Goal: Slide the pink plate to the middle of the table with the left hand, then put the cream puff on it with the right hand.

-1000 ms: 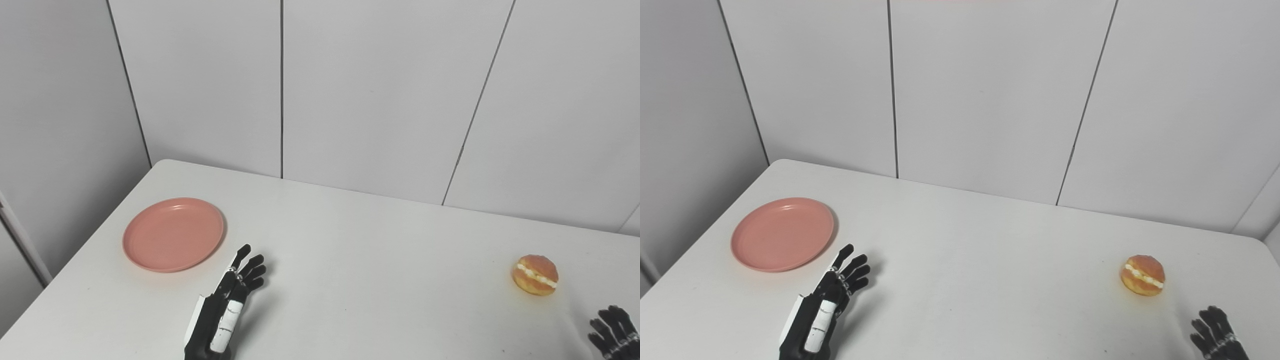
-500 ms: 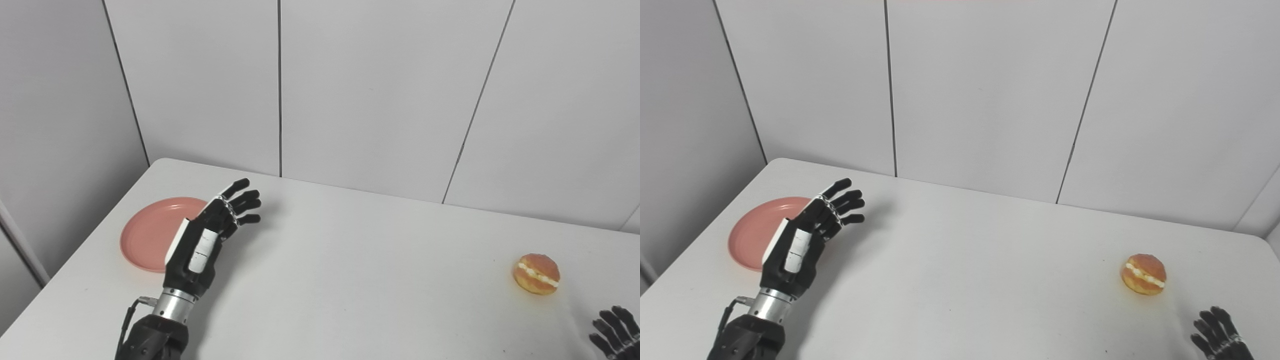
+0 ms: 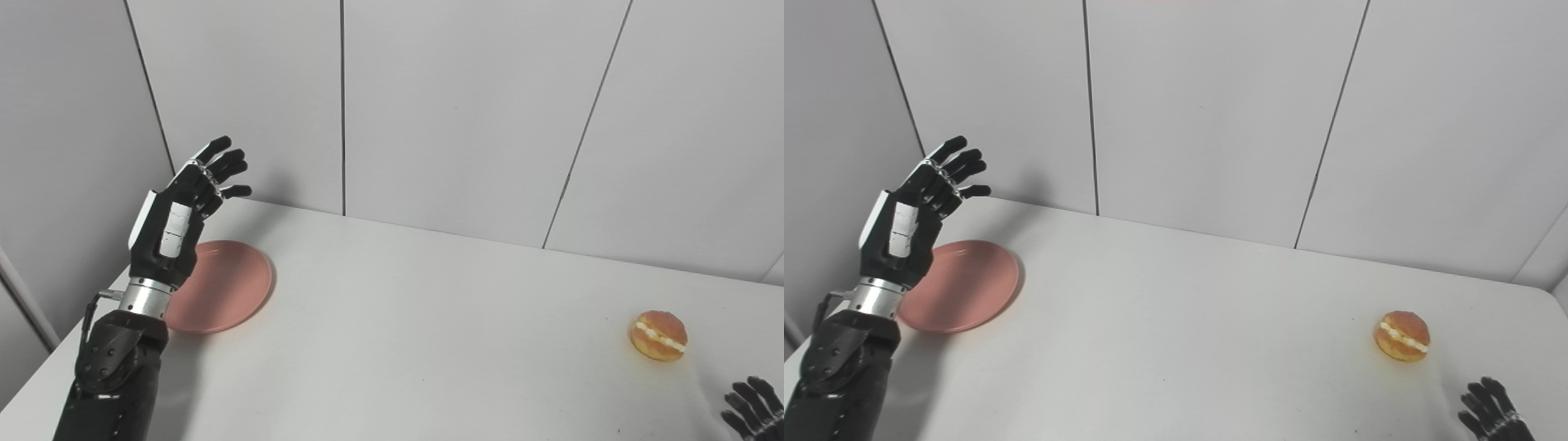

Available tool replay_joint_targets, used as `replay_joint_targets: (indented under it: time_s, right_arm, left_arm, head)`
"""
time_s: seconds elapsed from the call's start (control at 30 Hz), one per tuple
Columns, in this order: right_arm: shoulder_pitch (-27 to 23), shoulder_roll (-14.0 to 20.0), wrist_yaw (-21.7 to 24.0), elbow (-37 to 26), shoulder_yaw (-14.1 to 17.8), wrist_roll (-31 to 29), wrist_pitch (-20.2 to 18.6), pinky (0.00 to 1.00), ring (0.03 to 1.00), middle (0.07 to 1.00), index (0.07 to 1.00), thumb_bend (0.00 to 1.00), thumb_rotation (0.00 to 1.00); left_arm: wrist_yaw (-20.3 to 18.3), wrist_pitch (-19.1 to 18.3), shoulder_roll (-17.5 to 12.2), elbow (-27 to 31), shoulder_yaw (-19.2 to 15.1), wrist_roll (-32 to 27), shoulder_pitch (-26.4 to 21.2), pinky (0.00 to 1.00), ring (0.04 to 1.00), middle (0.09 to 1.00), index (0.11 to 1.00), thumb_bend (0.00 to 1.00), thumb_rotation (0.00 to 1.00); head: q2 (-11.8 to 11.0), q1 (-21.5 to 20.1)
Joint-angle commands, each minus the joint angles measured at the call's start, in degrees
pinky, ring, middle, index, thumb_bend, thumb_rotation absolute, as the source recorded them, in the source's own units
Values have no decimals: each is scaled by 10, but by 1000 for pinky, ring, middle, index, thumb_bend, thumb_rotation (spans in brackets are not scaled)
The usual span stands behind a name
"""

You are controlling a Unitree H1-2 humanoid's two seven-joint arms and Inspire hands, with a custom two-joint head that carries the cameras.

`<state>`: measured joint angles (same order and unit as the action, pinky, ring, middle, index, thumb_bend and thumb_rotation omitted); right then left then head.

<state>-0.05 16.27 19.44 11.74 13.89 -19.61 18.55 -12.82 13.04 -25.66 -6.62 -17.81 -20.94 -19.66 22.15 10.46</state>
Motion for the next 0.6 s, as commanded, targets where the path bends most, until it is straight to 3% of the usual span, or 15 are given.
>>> replay_joint_targets:
  time_s: [0.0, 0.33, 0.57]
  right_arm:
    - [29, -28, 3, 48, -11, -7, 17, 919, 922, 919, 923, 909, 802]
    - [30, -27, -2, 45, -9, -2, 14, 908, 913, 912, 921, 918, 814]
    - [30, -27, -1, 46, -9, -4, 11, 908, 913, 913, 921, 922, 811]
  left_arm:
    - [-11, 35, -27, -11, -8, 4, -34, 734, 858, 852, 824, 1000, 860]
    - [-7, 44, -61, -113, -15, 17, -67, 748, 878, 867, 882, 1000, 886]
    - [-1, 65, -62, -197, -23, 16, -94, 791, 882, 878, 936, 1000, 860]
  head:
    - [0, 0]
    - [5, 0]
    - [6, -1]
